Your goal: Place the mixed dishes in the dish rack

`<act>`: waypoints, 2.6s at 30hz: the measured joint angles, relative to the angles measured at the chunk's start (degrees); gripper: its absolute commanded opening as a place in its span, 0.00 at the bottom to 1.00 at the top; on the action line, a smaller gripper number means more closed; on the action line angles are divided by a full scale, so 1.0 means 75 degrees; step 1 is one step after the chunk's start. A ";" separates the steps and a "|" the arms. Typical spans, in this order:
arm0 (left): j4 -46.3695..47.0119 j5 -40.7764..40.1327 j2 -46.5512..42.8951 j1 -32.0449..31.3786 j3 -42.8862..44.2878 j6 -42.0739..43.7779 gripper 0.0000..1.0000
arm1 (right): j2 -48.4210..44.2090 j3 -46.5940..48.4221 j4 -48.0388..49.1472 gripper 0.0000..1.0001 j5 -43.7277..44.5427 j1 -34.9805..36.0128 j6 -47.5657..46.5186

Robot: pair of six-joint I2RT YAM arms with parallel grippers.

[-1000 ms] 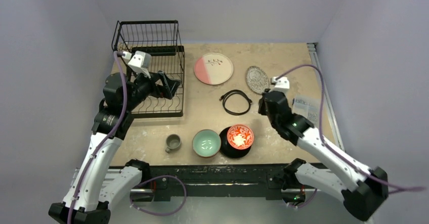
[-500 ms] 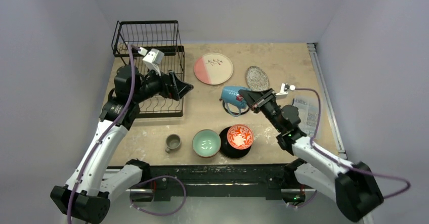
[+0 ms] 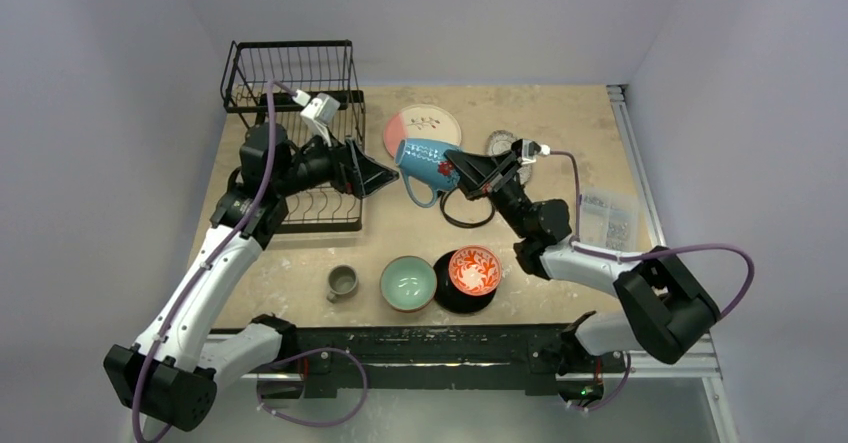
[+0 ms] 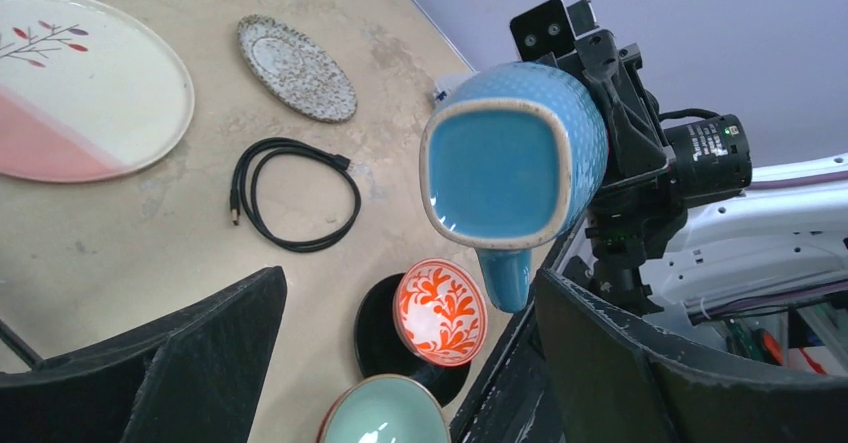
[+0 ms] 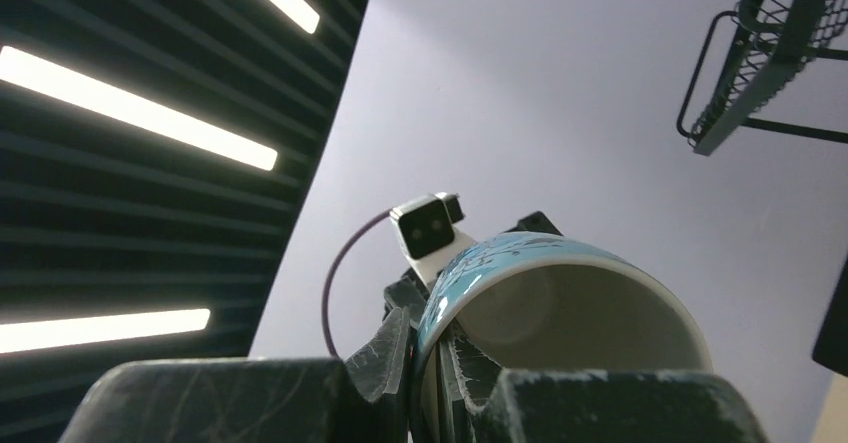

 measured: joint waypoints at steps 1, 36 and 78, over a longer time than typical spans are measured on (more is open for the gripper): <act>0.0140 0.0067 0.0009 0.0000 -0.0052 -0.0125 0.93 | 0.0099 0.0117 0.0108 0.00 0.0058 0.0015 0.0047; 0.1367 0.1221 0.0766 -0.0015 -0.0271 -0.1445 0.00 | 0.2177 0.1897 0.0842 0.10 0.1466 0.0994 0.0469; -0.1463 -0.6770 0.0344 -0.0242 -0.1154 0.1177 0.00 | -0.3669 0.1049 -1.2106 0.92 0.5144 0.0679 -0.9734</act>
